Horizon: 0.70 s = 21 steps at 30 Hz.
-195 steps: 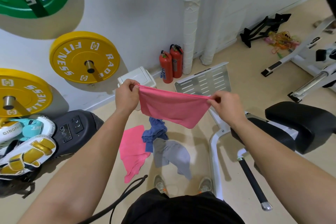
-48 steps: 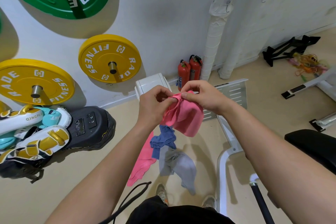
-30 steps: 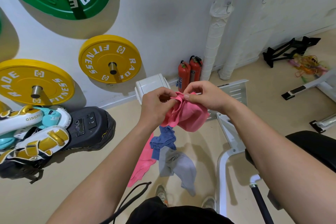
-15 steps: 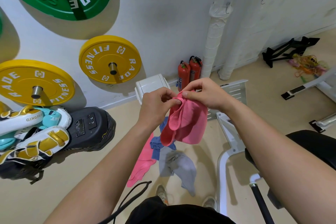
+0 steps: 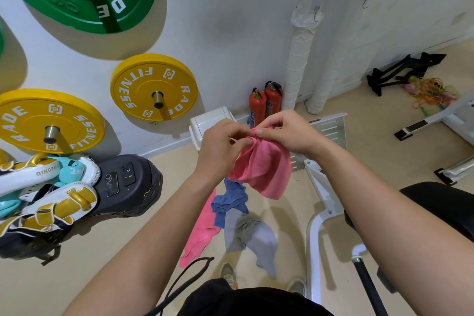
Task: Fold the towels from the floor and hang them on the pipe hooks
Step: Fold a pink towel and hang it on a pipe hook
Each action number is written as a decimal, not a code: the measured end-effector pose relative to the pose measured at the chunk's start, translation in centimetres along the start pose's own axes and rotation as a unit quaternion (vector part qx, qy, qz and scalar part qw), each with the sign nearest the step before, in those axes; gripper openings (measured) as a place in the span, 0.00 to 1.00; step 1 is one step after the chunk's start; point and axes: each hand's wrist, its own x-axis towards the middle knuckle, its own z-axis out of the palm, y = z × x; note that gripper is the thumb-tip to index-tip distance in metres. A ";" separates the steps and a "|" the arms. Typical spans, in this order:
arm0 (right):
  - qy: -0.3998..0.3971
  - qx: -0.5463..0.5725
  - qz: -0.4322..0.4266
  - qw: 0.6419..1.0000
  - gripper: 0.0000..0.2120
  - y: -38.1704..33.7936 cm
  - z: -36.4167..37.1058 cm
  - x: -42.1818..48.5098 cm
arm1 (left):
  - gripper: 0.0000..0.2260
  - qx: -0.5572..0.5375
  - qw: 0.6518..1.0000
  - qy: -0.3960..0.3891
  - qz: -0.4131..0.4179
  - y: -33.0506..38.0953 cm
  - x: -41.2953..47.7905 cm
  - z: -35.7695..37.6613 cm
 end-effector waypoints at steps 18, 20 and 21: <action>-0.066 -0.068 -0.014 0.995 0.08 0.4 0.0 0.0 | 0.17 -0.033 0.998 0.004 -0.057 -0.7 0.4 0.8; -0.040 -0.101 -0.003 0.994 0.11 0.7 -0.6 0.0 | 0.13 -0.013 0.998 0.005 -0.057 -1.4 0.9 0.5; -0.014 -0.116 0.005 0.993 0.11 0.9 -1.1 0.0 | 0.10 -0.002 0.998 0.011 -0.059 -1.9 1.2 0.1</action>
